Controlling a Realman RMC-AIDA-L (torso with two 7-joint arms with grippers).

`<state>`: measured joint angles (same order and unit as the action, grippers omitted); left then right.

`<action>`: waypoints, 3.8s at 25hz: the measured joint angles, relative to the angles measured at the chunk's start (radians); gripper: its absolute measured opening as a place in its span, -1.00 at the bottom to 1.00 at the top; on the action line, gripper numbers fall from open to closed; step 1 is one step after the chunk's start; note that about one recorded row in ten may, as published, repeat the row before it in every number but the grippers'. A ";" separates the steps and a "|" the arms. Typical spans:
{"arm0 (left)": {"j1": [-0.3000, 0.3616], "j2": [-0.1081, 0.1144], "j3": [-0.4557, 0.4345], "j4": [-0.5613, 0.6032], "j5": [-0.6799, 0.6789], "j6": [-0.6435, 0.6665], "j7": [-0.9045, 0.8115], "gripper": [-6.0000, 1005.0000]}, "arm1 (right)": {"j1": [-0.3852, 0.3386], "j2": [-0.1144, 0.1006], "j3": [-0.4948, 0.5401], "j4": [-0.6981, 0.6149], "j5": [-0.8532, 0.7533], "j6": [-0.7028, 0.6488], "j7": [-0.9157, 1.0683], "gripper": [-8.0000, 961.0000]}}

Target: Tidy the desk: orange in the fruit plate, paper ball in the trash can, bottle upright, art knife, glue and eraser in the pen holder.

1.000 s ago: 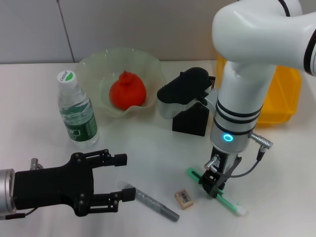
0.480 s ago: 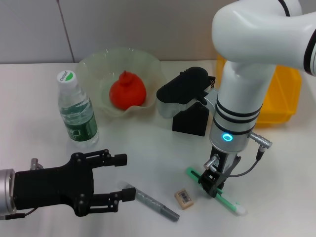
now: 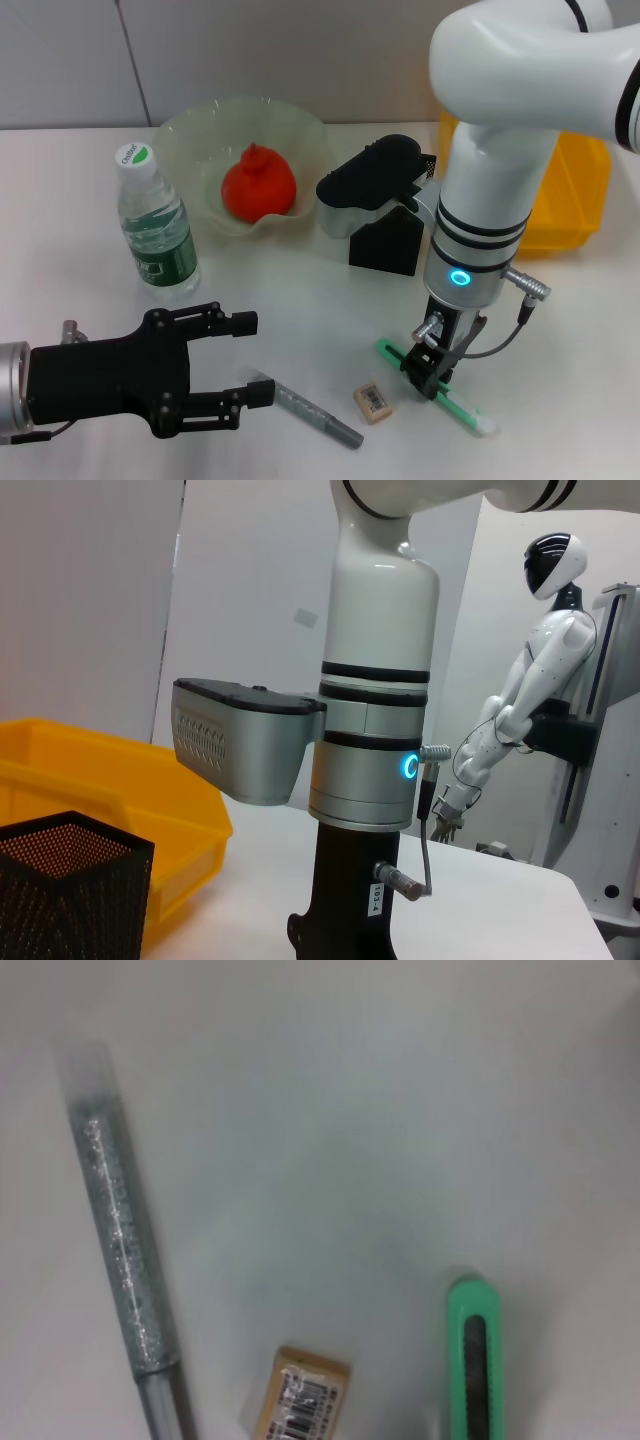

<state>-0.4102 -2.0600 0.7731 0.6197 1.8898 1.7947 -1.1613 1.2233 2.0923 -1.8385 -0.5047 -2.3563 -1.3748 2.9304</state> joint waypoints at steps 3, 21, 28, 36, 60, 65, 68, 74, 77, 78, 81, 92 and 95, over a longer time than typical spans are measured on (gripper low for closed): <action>0.000 0.000 0.000 0.000 0.000 0.000 0.000 0.55 | -0.001 0.000 -0.001 0.000 0.000 0.000 0.000 -0.64; -0.003 0.000 0.000 0.000 0.000 0.000 0.002 0.54 | -0.001 0.000 0.001 0.000 0.000 0.000 -0.001 -0.64; -0.006 0.000 0.000 0.000 0.000 0.000 0.002 0.54 | 0.000 0.000 0.001 0.000 0.000 -0.001 -0.005 -0.64; -0.009 0.004 -0.012 0.000 -0.002 0.002 -0.006 0.54 | 0.000 -0.002 0.007 -0.027 0.000 -0.001 -0.035 -0.64; -0.008 0.003 -0.017 0.000 -0.002 0.000 -0.018 0.54 | -0.048 -0.009 0.009 -0.090 -0.007 0.060 -0.084 -0.64; -0.007 0.003 -0.017 0.000 -0.002 -0.002 -0.018 0.54 | -0.109 -0.013 0.097 -0.197 -0.068 0.044 -0.095 -0.64; -0.007 0.004 -0.017 0.000 -0.002 -0.002 -0.018 0.54 | -0.146 -0.011 0.172 -0.260 -0.108 0.019 -0.105 -0.64; -0.012 0.009 -0.017 0.000 -0.002 0.002 -0.026 0.54 | -0.175 -0.013 0.245 -0.314 -0.130 -0.021 -0.125 -0.64; -0.012 0.009 -0.017 0.000 -0.002 0.002 -0.026 0.54 | -0.181 -0.013 0.262 -0.322 -0.131 -0.027 -0.133 -0.64; -0.012 0.010 -0.017 0.000 -0.001 0.002 -0.026 0.54 | -0.181 -0.013 0.265 -0.323 -0.133 -0.031 -0.135 -0.64; -0.014 0.010 -0.017 0.000 -0.002 0.003 -0.026 0.54 | -0.176 -0.013 0.267 -0.325 -0.145 -0.053 -0.140 -0.64; -0.021 0.011 -0.017 0.000 -0.001 0.003 -0.022 0.54 | -0.234 -0.012 0.444 -0.423 -0.144 -0.094 -0.303 -0.64; -0.021 0.011 -0.017 0.000 -0.002 0.004 -0.023 0.54 | -0.274 -0.010 0.506 -0.462 -0.120 -0.089 -0.375 -0.64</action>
<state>-0.4312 -2.0493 0.7562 0.6197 1.8883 1.7985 -1.1839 0.9492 2.0818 -1.3326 -0.9668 -2.4763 -1.4635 2.5550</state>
